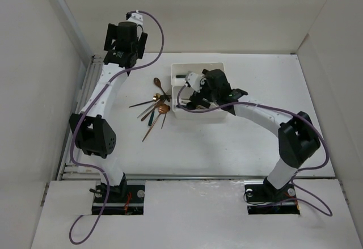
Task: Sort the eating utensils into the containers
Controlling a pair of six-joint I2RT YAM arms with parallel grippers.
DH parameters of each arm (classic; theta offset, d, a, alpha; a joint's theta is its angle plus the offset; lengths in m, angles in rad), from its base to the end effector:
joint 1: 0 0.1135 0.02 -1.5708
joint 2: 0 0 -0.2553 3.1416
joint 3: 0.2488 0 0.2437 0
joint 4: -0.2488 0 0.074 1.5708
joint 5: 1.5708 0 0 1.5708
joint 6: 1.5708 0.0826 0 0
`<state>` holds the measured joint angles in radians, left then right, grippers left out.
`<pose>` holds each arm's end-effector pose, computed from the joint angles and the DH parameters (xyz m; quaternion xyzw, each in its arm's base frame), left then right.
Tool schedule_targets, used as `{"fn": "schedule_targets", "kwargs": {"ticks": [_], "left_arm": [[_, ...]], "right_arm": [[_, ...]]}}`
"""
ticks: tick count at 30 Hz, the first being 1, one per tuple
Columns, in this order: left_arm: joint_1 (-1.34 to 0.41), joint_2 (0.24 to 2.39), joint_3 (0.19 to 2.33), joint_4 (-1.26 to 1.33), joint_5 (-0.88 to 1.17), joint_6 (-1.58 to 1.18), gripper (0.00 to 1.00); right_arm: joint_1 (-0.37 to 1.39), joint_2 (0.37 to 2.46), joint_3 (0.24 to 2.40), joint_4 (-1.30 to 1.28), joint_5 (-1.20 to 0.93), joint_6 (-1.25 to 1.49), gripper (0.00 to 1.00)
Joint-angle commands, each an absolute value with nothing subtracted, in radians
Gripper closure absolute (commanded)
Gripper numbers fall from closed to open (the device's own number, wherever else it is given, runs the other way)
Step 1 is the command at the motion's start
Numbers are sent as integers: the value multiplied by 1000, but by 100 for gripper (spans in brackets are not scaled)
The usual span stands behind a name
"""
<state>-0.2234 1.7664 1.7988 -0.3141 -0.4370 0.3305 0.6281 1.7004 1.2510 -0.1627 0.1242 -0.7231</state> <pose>0.4434 -0.0649 0.3902 0.0881 0.7862 0.2044 0.5764 0.3454 0.2382 0.2285 -0.5315 0.7090 -0.0769 0.4572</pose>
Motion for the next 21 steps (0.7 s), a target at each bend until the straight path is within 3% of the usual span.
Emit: {"fn": "schedule_targets", "kwargs": {"ticks": [1, 7, 9, 13, 14, 18, 21], "left_arm": [[-218, 1686, 1911, -305, -502, 313, 0], [-114, 1654, 2027, -633, 144, 489, 2], [-156, 1654, 1868, -672, 164, 634, 2], [-167, 1724, 1669, -708, 197, 716, 13], [-167, 1750, 1669, -721, 225, 716, 21], [-167, 1900, 1704, -746, 310, 726, 34], [-167, 1940, 1695, -709, 310, 741, 36]], "right_arm": [[629, 1562, 1305, 29, 150, -628, 0], [511, 1499, 1399, 137, 121, -255, 0], [442, 1490, 1417, 137, -30, -164, 0], [352, 1499, 1428, 137, -274, -69, 0], [351, 1499, 1419, 137, -287, -69, 0], [330, 1473, 1361, 127, -262, -69, 0], [321, 1450, 1333, 127, -252, -69, 0]]}}
